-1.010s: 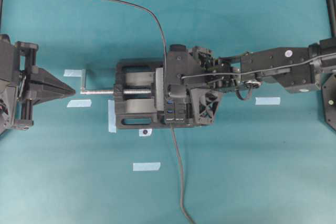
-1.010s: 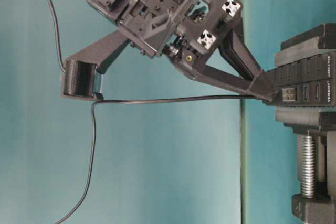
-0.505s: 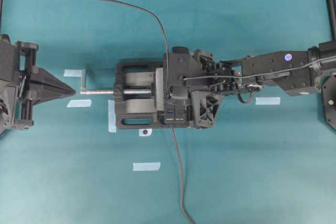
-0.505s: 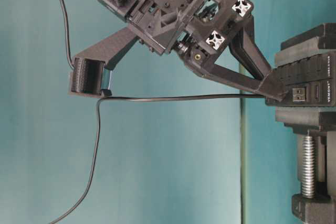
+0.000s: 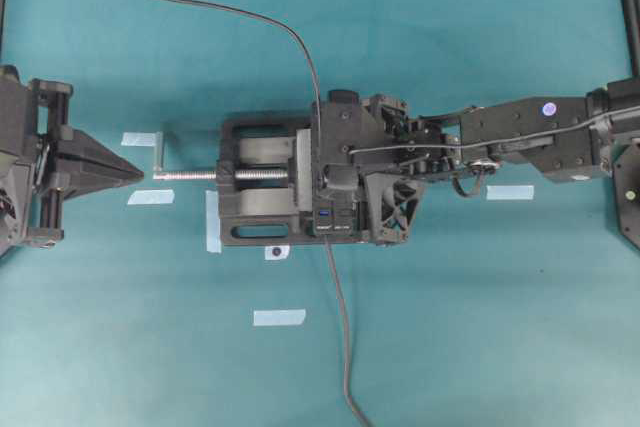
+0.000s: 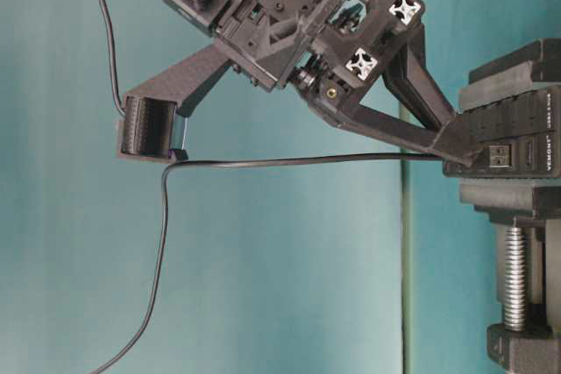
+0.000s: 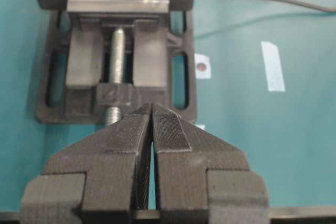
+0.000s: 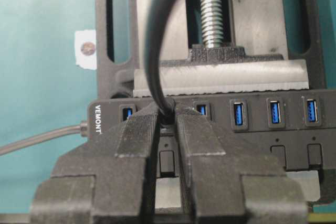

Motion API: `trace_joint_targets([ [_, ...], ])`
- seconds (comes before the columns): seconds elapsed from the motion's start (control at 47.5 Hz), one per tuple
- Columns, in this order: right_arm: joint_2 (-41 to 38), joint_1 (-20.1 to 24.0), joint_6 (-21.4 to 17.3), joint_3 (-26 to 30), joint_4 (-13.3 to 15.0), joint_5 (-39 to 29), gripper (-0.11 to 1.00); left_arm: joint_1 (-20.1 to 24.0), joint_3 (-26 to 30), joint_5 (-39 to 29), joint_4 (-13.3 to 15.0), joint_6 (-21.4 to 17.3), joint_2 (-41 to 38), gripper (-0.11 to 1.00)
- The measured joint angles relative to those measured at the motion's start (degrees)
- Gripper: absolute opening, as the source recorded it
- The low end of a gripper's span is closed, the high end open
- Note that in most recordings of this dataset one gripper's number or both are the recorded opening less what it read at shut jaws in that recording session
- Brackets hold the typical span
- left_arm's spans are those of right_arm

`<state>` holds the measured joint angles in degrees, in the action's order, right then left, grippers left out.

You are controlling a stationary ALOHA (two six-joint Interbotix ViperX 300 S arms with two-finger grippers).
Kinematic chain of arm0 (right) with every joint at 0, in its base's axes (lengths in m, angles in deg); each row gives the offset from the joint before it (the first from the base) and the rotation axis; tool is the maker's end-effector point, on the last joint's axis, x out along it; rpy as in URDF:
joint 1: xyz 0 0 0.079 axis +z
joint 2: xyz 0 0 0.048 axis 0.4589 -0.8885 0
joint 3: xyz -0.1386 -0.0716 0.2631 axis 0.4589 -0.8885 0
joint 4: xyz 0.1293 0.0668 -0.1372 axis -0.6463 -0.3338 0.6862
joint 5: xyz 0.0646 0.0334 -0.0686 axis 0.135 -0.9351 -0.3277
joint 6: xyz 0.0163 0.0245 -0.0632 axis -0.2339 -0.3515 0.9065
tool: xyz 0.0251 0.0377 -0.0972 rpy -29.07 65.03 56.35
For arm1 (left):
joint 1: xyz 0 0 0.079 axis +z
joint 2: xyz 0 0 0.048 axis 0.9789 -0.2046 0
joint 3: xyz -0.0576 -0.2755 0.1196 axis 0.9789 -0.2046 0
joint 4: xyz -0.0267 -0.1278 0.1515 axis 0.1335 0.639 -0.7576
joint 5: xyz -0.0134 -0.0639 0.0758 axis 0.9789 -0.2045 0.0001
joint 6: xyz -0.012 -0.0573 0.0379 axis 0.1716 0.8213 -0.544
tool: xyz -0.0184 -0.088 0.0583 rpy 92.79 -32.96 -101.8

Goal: Insert the USB into the second port from the front of the fixed hub.
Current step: 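Shift the held plug along the hub and align it with the second port, then push the USB plug into the second port with the right gripper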

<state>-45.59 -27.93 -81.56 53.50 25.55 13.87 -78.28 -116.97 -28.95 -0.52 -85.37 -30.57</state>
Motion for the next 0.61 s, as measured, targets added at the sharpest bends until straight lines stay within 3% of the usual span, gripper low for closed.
trace_joint_targets([
  [0.61, 0.0, 0.4, 0.0, -0.4, 0.0, 0.0, 0.08, 0.0, 0.0, 0.0, 0.0, 0.1, 0.0, 0.0],
])
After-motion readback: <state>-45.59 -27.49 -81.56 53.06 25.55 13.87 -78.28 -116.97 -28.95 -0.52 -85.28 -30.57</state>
